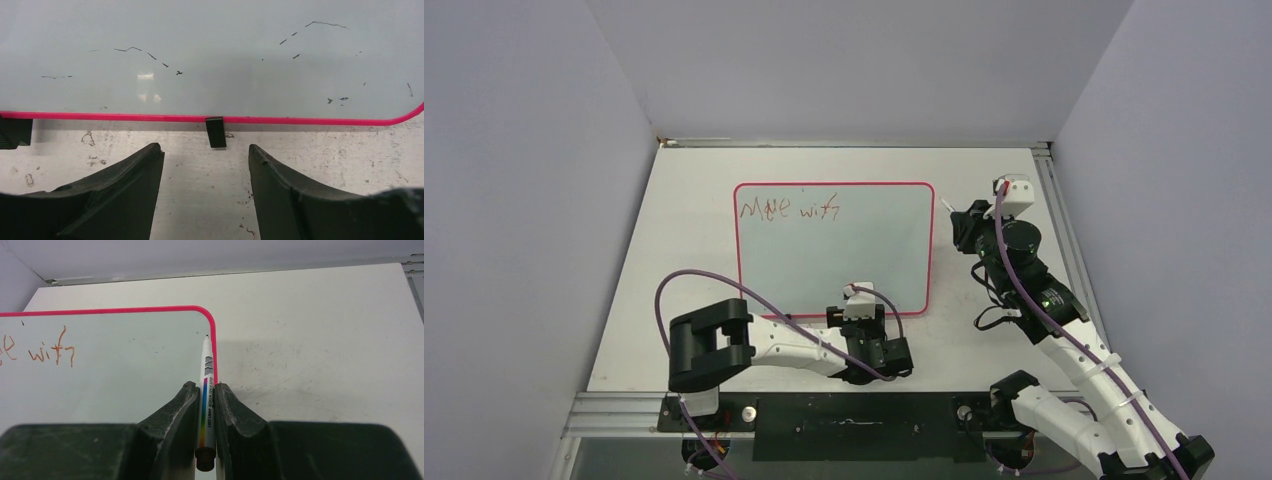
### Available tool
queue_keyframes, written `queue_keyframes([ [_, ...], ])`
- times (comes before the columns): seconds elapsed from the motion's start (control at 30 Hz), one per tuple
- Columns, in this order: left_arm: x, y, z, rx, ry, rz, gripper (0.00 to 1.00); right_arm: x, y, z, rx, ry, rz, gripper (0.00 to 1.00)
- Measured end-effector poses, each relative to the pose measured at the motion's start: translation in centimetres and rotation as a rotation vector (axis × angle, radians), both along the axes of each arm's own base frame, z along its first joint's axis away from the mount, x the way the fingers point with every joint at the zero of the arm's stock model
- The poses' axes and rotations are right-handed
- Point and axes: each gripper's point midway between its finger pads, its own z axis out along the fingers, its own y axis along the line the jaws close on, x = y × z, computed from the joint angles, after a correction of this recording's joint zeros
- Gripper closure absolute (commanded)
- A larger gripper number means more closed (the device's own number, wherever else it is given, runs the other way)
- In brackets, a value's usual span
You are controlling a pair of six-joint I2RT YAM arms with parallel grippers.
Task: Write a sentence on the whiteboard
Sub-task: Adjust the whiteboard stand at the center of the board.
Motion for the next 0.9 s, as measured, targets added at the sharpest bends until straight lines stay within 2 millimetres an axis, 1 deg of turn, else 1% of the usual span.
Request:
queue_keyframes([
  [0.17,-0.4,0.7,1.1,-0.026,0.005,-0.013,0.36,0.0,0.0,0.0,0.0,0.0,0.0,0.95],
  [0.27,-0.7,1.1,1.3,-0.023,0.019,-0.027,0.31,0.0,0.1,0.0,0.0,0.0,0.002,0.95],
  [0.37,-1.0,1.2,1.5,-0.028,0.035,-0.042,0.25,-0.1,0.2,0.0,0.0,0.0,0.006,0.95],
  [0.47,-1.3,1.3,1.8,-0.039,0.053,-0.062,0.21,-0.1,0.2,0.0,0.001,0.0,0.006,0.95],
  [0.63,-2.1,1.8,2.5,-0.068,0.087,-0.123,0.18,-0.1,0.2,0.0,0.0,0.0,0.005,0.95],
  [0.73,-2.5,1.7,3.6,-0.105,0.099,-0.172,0.17,-0.1,0.2,0.0,-0.001,0.0,0.005,0.95],
  [0.9,-3.2,1.3,6.4,-0.165,0.104,-0.264,0.17,0.0,0.1,0.0,-0.002,-0.001,-0.002,0.95],
])
